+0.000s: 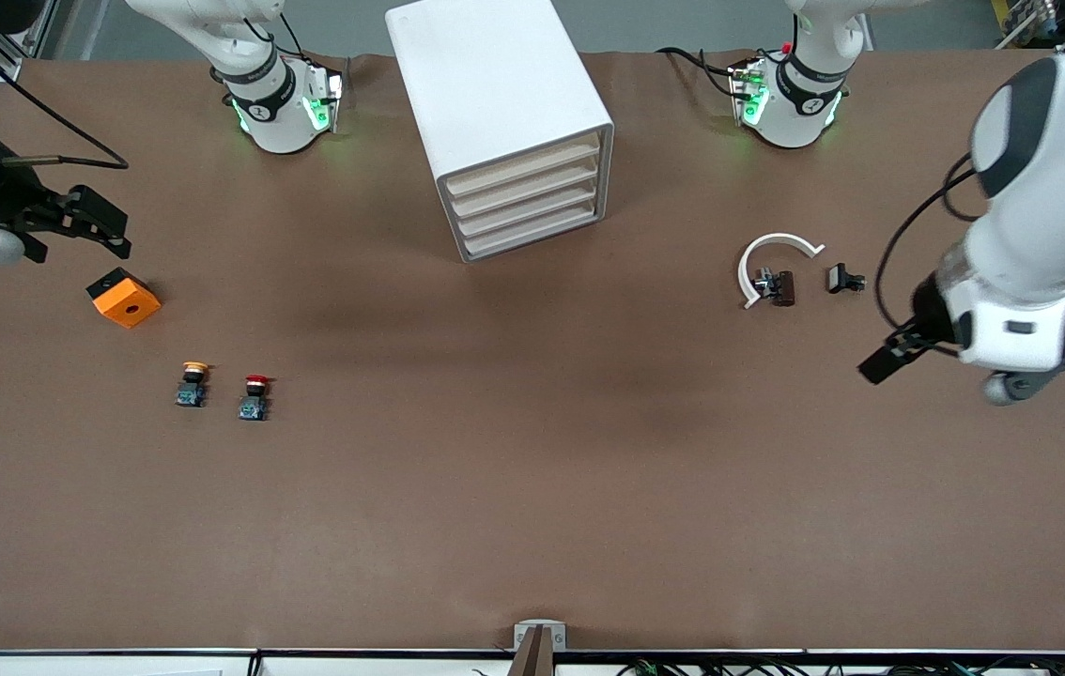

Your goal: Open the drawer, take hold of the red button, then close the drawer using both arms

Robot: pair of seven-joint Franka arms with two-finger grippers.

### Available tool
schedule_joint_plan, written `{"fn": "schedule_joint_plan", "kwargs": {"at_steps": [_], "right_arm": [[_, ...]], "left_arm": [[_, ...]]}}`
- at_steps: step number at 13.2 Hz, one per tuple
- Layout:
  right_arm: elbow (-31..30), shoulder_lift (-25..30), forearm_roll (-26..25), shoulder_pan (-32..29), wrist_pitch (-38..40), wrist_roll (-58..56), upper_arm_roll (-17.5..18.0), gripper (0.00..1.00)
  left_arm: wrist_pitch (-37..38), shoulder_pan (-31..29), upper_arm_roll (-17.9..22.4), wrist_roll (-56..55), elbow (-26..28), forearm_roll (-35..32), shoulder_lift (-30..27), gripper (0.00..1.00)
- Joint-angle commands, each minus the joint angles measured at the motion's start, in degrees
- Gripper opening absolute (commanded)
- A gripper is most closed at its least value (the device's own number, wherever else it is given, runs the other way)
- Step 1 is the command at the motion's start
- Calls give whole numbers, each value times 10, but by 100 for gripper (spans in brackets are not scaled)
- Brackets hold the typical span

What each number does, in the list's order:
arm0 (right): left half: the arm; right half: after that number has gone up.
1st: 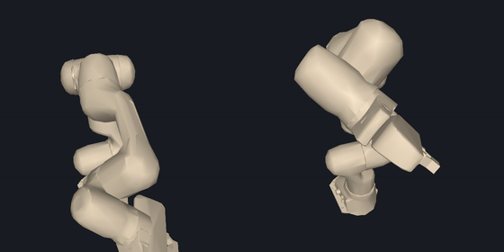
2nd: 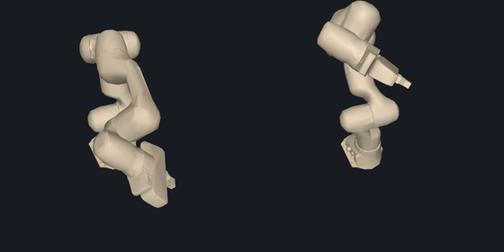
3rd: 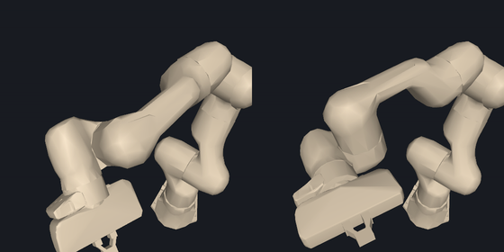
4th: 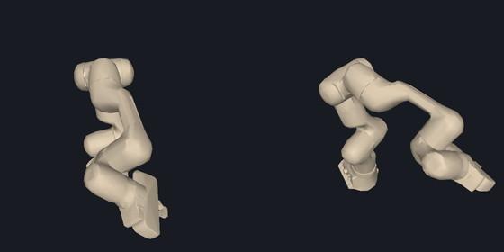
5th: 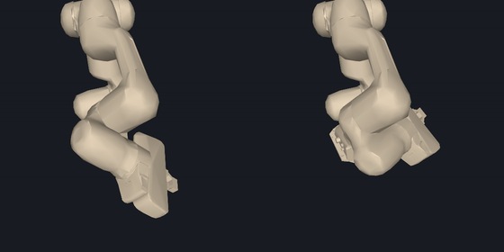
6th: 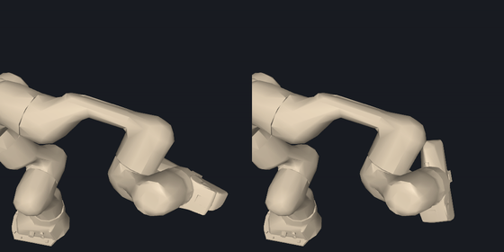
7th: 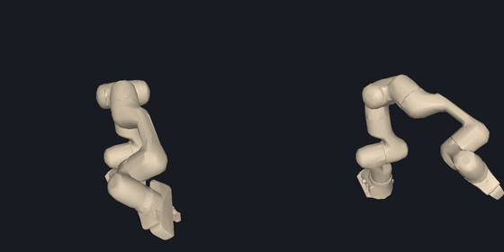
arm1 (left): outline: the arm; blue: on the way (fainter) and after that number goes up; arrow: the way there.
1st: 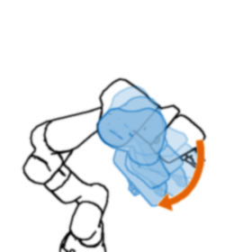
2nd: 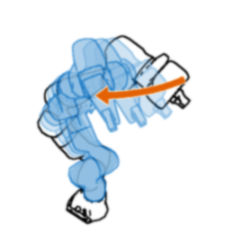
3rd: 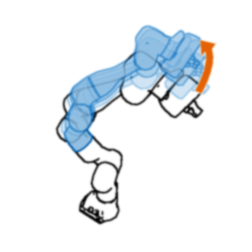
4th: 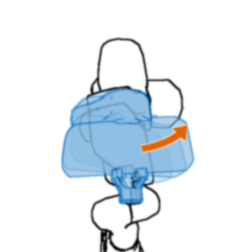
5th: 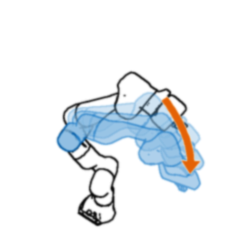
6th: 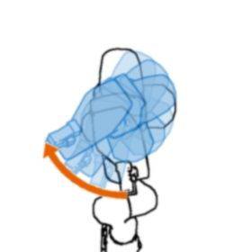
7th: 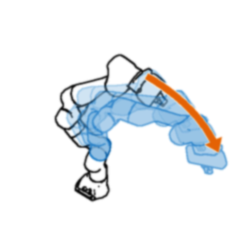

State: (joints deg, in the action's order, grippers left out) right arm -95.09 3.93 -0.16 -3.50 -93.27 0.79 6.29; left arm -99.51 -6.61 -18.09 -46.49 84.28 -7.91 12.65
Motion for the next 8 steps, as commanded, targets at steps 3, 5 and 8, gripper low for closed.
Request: {"fn": "schedule_joint_plan", "kwargs": {"at_steps": [3,5,8], "right_arm": [[15,-13,2,11,-14,-46,-53,100],[15,-12,3,12,-11,-54,-61,100],[16,-9,3,11,2,-58,-62,100]], "left_arm": [[52,-18,36,135,-11,17,-72,100],[84,4,80,196,-7,35,-105,100],[112,18,119,305,17,45,-142,100]]}}
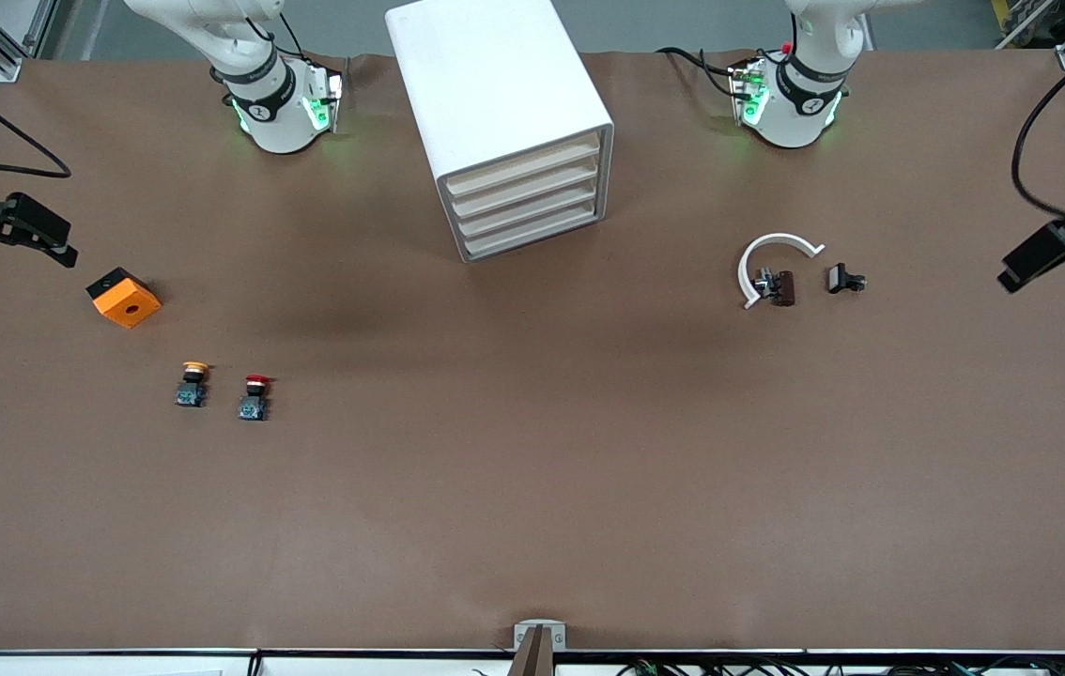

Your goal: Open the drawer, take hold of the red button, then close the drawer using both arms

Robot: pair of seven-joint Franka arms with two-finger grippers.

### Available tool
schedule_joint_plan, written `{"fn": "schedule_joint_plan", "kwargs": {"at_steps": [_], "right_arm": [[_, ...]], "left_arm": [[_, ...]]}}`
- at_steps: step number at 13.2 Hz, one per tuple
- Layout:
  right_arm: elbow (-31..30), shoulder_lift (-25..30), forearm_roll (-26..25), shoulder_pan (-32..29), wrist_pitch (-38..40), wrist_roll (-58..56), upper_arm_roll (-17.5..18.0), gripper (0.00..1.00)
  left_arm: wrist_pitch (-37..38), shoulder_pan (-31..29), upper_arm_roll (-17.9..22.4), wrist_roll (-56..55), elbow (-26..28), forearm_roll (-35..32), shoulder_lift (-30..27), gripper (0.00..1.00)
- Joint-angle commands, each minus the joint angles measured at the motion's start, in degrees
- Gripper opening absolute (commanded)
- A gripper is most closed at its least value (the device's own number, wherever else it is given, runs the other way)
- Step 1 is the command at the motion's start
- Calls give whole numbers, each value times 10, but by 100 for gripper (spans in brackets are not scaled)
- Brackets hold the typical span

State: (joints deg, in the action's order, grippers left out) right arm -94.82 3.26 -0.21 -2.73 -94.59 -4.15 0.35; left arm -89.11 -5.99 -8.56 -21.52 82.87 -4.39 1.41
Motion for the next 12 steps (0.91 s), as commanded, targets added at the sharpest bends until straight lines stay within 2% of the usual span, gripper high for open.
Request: {"fn": "schedule_joint_plan", "kwargs": {"at_steps": [1,3,6,12], "right_arm": [[12,-3,4,4,17,-9,-3,100],[12,-2,4,4,20,-7,-2,100],[14,-2,4,4,41,-2,-2,100],[14,-2,3,4,45,6,-2,100]], "left_arm": [[9,16,30,96,44,10,-43,100],[19,17,39,137,65,11,-62,100],[40,16,34,137,65,11,-70,100],[39,18,28,138,72,16,-65,100]]}}
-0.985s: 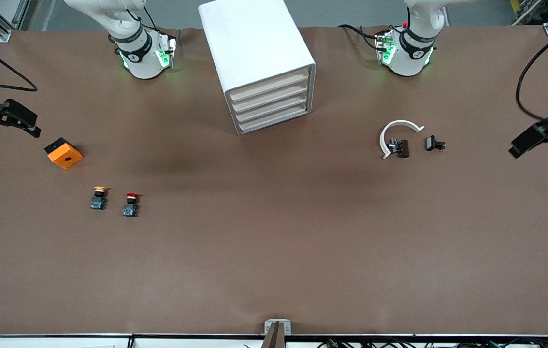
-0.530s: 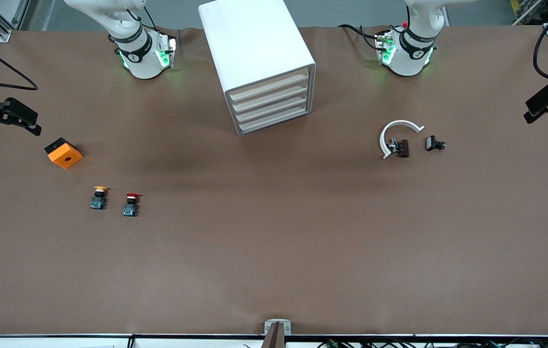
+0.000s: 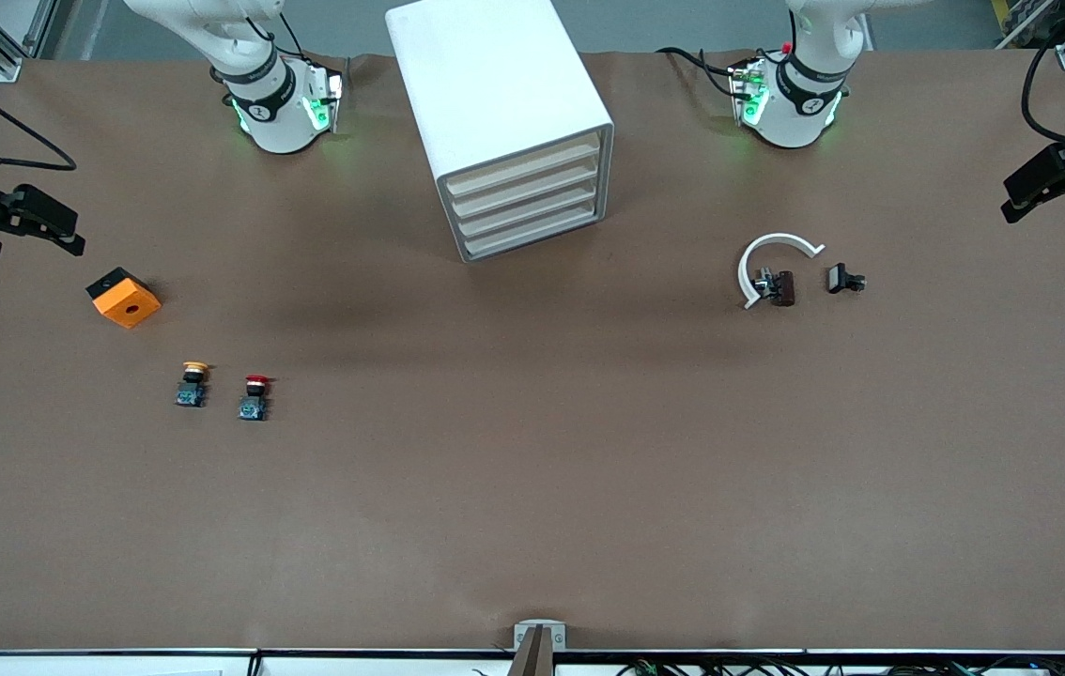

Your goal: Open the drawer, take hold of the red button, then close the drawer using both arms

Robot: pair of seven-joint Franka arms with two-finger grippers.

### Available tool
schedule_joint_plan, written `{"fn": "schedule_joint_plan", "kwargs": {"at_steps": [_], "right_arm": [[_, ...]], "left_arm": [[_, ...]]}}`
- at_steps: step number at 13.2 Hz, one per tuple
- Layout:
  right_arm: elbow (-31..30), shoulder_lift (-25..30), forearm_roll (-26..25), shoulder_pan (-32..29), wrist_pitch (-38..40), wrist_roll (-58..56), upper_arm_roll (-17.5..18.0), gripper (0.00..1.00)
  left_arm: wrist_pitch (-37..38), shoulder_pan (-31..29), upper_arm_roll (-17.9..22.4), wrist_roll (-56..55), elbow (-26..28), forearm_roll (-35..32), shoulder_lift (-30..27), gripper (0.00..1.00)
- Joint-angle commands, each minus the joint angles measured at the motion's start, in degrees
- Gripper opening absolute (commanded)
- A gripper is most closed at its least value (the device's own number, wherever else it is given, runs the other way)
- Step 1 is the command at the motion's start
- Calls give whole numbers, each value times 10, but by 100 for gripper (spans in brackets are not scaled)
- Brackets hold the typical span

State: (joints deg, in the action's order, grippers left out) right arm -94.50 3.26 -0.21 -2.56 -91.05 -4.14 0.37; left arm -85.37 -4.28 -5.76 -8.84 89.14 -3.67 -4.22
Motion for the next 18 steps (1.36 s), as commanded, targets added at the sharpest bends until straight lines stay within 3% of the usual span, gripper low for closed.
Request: {"fn": "schedule_joint_plan", "kwargs": {"at_steps": [1,18], "right_arm": [[11,-2,3,2,10,7,-3,100],[29,-10,8,4,2,5,-2,100]], "left_arm": [[-1,1,0,11,9,16,-8,100],[-29,-3,0,32,34,20,-16,100]]}}
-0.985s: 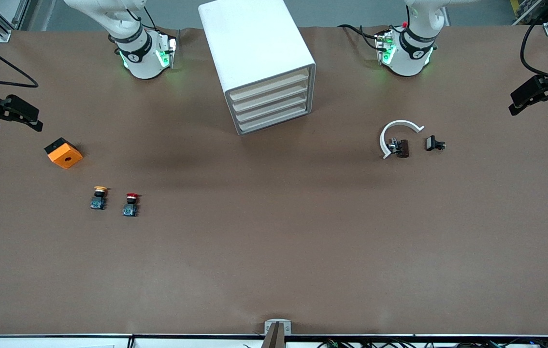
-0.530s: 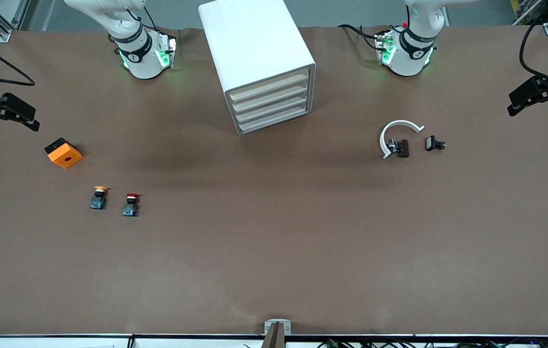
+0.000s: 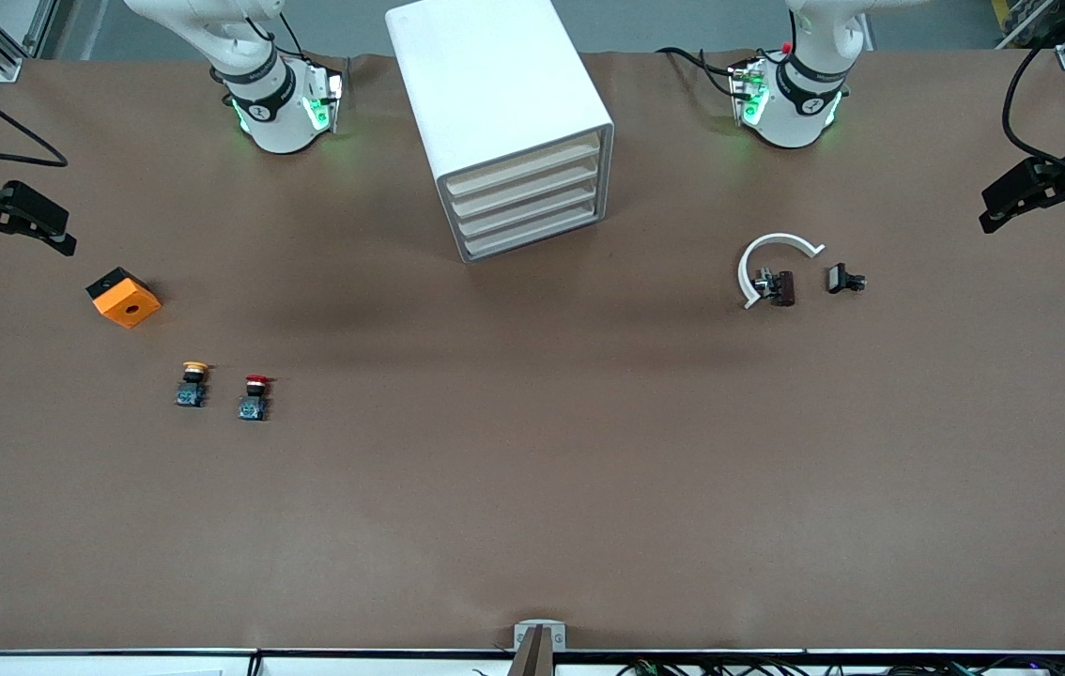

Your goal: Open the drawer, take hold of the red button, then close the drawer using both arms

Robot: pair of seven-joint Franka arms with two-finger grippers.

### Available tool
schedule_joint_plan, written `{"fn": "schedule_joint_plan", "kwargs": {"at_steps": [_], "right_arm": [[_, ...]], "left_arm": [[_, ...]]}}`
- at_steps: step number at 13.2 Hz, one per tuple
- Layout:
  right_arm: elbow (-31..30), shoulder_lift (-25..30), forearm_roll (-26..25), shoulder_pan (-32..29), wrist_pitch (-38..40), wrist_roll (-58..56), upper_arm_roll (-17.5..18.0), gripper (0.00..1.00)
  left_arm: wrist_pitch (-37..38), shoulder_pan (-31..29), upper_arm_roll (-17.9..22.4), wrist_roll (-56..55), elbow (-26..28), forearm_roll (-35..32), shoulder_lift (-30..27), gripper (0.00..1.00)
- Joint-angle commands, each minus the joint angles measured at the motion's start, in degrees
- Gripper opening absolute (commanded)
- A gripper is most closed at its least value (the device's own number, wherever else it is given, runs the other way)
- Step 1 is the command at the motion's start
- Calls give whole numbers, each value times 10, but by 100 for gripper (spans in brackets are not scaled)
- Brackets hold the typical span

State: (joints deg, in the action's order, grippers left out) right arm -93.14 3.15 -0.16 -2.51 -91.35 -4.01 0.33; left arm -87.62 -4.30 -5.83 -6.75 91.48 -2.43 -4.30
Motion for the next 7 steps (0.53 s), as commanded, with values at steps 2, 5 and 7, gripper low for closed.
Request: {"fn": "schedule_joint_plan", "kwargs": {"at_steps": [2,5,7], "right_arm": [[16,-9,9,3,5,4,-2,100],[20,-14,8,3,5,4,-2,100],[20,-14,7,3,5,4,-2,100]], "left_arm": [[-5,-4,3,20,9,8,-14,100],[-1,-4,17,56,4,8,-16,100],[-1,-4,17,57,-3,4,-9,100]]}}
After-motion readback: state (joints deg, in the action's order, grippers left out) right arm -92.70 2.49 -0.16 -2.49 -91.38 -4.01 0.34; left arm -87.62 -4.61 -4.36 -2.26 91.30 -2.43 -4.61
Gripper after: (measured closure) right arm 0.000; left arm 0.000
